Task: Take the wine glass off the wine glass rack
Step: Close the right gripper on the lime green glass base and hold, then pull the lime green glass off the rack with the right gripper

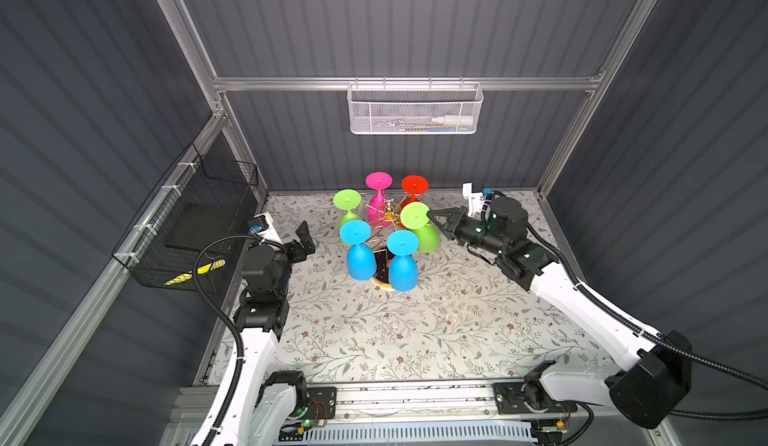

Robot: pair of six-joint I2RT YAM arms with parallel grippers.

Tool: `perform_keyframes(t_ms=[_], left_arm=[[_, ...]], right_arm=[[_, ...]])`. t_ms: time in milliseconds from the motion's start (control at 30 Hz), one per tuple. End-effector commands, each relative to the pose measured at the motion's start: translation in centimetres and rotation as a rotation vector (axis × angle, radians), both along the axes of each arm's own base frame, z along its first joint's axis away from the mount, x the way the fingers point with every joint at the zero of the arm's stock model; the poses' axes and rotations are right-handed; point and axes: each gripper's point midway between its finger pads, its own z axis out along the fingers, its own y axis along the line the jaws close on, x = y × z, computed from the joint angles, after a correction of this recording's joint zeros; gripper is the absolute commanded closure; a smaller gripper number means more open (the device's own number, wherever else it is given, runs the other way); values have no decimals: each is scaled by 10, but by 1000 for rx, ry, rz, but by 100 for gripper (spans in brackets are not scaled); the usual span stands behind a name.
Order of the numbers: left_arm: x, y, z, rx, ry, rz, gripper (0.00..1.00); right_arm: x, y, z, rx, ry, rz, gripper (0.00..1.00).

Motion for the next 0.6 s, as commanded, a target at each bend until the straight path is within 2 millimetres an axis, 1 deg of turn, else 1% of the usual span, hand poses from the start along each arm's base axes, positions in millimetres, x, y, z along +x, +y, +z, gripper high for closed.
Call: perform_keyframes(t_ms=[0,133,300,333,567], left_arm=[[-3,-3,2,-18,-9,-15,0],[-3,-3,2,-17,-9,-12,0],[-3,-3,2,-17,-9,-12,0],[-3,-3,2,-18,-9,-13,0],[-3,-3,0,-18,-7,-16,1]], right_arm=[[-2,6,12,3,-35,17,100],[-6,5,11,1,-33,19,100],[-17,-4,12,-8,-45,7,100],[-14,-10,11,-16,-47,-30,100],[-21,-21,4,-21,-42,-65,100]])
